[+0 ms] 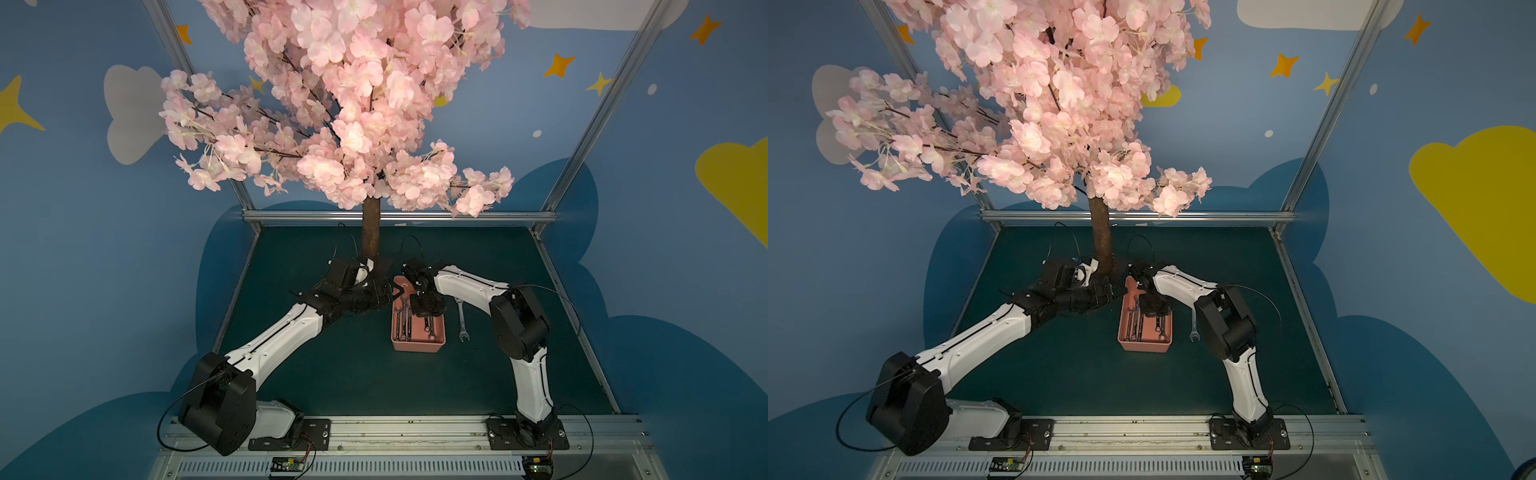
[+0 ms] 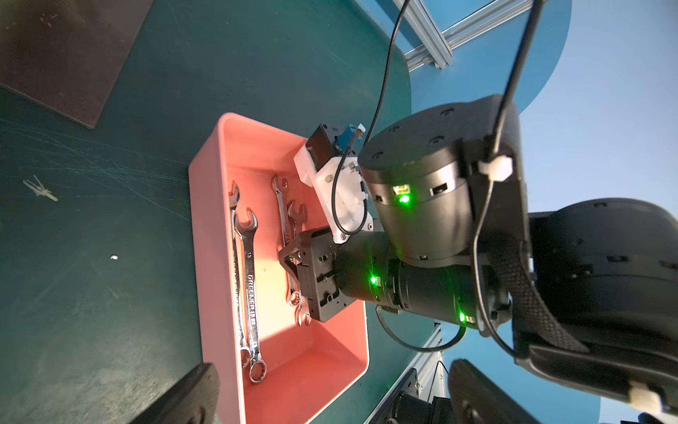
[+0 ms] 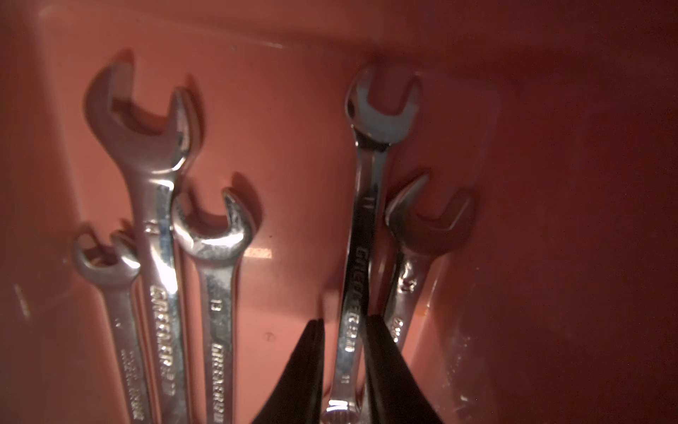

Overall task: Take out the wrench from the storage box
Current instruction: Pick up the wrench from the storage box.

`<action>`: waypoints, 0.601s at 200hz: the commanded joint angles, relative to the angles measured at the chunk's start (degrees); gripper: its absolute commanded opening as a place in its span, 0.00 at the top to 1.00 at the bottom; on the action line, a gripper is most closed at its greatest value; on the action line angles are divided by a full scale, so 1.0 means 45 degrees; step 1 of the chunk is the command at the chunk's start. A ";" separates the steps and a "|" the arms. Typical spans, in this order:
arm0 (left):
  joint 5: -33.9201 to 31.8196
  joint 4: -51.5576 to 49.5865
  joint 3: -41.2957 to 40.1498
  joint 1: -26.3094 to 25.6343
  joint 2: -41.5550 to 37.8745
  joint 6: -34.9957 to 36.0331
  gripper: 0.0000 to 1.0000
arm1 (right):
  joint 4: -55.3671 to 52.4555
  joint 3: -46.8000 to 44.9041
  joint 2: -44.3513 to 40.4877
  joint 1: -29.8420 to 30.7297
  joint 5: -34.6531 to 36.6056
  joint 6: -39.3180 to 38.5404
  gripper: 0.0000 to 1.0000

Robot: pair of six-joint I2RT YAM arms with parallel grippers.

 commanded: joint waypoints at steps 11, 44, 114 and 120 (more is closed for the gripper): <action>0.0150 0.0118 -0.0109 0.0064 -0.0067 0.0163 0.00 | 0.0506 -0.0258 0.0544 -0.0238 0.0218 0.0044 0.74; 0.0288 0.0199 -0.0015 0.0029 0.0094 0.0109 0.00 | 0.0756 -0.0399 0.0941 -0.0210 0.0111 0.0142 0.75; 0.0286 0.0158 0.0086 -0.0022 0.0250 0.0090 0.00 | 0.0666 -0.0245 0.0569 -0.0194 0.0232 0.0049 0.92; 0.0318 0.0158 0.0105 -0.0010 0.0250 0.0091 0.00 | 0.0632 -0.0230 0.0463 -0.0171 0.0245 0.0030 0.94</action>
